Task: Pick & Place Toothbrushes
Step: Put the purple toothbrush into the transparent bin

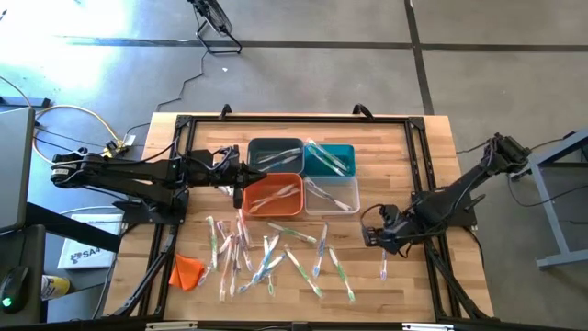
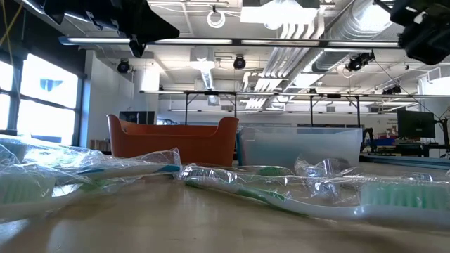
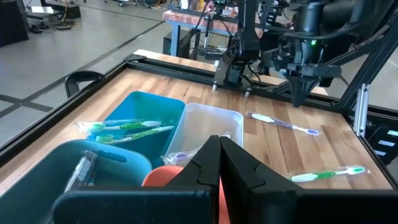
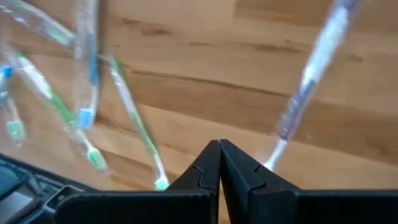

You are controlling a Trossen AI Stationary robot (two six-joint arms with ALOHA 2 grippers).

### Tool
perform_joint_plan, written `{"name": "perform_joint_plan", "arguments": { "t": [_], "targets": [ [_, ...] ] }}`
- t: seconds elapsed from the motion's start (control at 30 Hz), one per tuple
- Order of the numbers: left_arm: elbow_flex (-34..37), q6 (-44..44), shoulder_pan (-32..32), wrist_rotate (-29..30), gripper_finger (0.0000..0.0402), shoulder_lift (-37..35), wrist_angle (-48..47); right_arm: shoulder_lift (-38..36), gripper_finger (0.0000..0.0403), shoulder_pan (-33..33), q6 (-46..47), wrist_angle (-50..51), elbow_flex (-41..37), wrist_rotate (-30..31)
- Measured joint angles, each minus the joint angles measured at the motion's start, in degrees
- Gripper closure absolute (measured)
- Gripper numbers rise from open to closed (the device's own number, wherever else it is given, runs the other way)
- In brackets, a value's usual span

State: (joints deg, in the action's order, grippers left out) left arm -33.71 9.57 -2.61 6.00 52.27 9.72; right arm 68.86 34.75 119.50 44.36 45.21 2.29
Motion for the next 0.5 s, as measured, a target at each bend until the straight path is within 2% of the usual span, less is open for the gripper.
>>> {"name": "perform_joint_plan", "arguments": {
  "t": [0.27,0.5],
  "targets": [
    [0.0,0.1,0.0,0.0,0.0401,0.0,0.0,4.9,0.0401,4.7,12.3,3.4,0.0,-10.1],
    [0.0,-0.3,0.0,0.1,0.0401,0.0,0.0,9.6,0.0401,7.4,13.6,0.9,0.0,-11.5]
  ]
}}
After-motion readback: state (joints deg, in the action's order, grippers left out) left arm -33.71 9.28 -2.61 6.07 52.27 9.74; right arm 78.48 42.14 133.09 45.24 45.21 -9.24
